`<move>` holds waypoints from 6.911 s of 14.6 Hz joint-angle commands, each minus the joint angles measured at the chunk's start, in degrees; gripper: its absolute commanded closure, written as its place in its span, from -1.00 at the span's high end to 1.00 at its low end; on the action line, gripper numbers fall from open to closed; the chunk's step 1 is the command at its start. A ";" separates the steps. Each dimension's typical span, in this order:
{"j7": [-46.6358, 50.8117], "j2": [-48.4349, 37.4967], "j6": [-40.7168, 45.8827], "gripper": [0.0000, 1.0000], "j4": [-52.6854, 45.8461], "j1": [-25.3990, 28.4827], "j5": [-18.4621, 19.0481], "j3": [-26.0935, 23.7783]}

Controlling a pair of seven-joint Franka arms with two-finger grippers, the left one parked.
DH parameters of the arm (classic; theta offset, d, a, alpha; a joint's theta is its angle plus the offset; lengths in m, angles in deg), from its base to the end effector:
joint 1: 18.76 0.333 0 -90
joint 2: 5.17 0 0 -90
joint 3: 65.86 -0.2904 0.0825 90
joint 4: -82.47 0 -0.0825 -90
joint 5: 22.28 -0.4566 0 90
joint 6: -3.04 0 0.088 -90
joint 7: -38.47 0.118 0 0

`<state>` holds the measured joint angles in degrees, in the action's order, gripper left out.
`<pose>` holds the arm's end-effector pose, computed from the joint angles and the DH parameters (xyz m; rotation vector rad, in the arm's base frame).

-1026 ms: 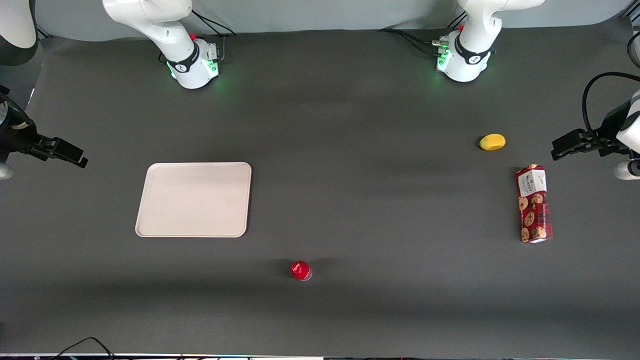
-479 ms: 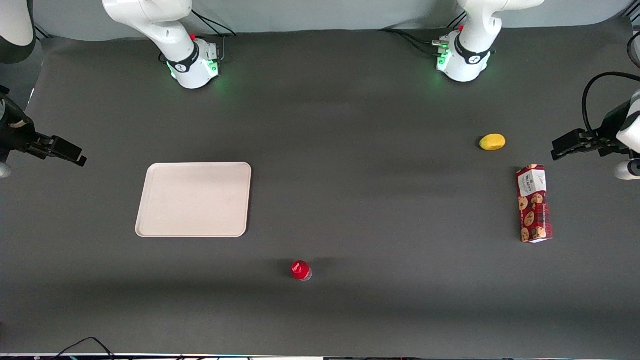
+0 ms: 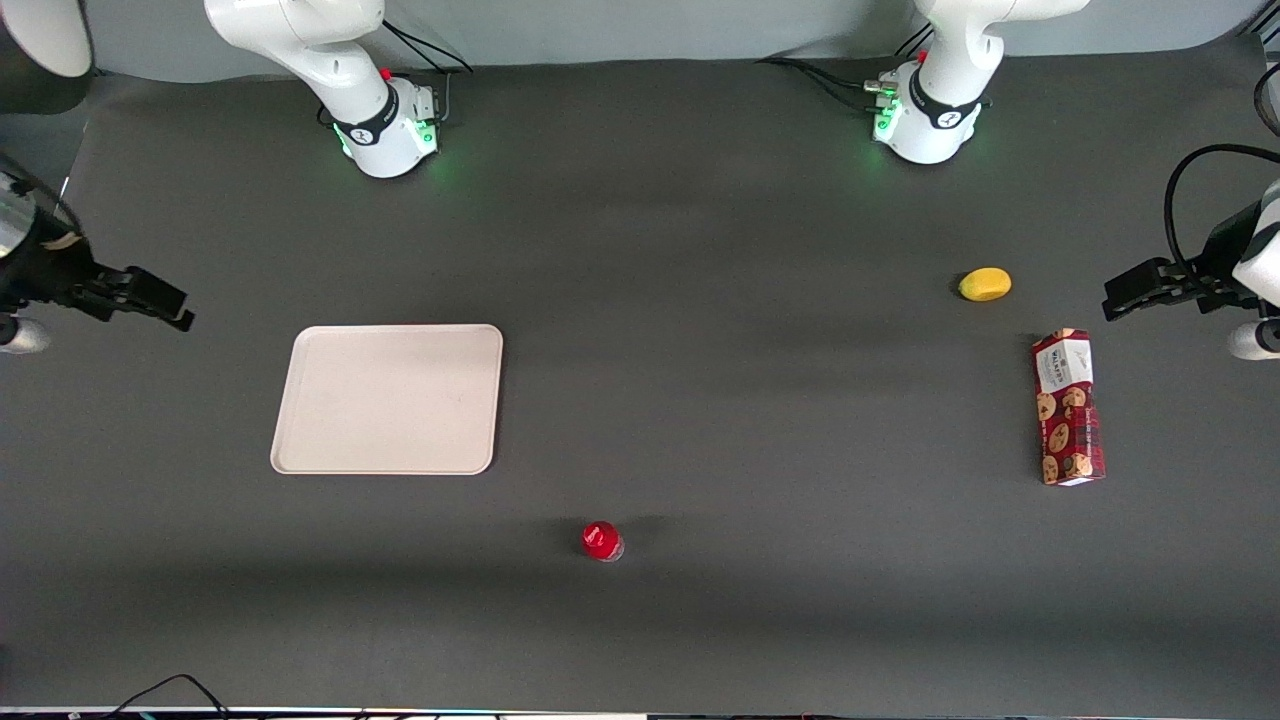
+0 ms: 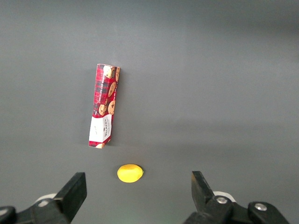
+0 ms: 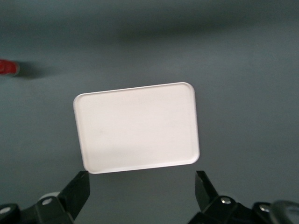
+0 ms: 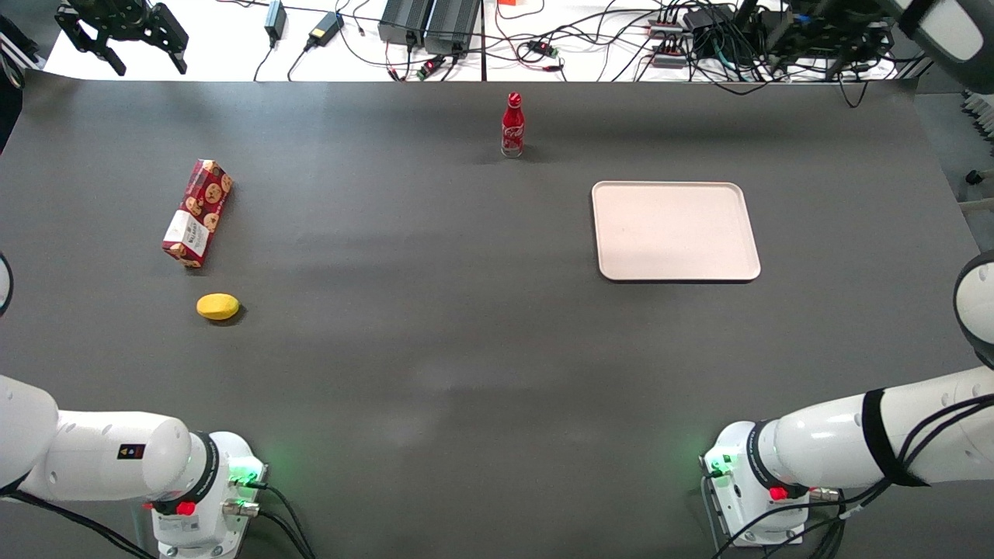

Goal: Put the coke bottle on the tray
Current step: 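Move the open right gripper past the tray down to the red bottle, then close the right gripper around the red Coca-Cola bottle's body, then lift the held bottle and carry it over the tray's corner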

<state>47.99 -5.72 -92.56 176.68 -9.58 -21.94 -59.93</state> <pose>0.6316 0.0350 0.5624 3.1353 -0.1710 0.0536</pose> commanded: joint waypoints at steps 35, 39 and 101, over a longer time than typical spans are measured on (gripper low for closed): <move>10.17 56.28 -24.99 1.00 -38.93 29.05 -10.54 6.72; 9.11 56.01 -26.03 1.00 -40.85 28.88 -10.45 6.90; -15.74 31.06 -2.39 -1.00 -27.01 12.81 -9.66 8.13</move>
<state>36.33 30.72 -94.54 141.89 5.57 -31.18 -50.95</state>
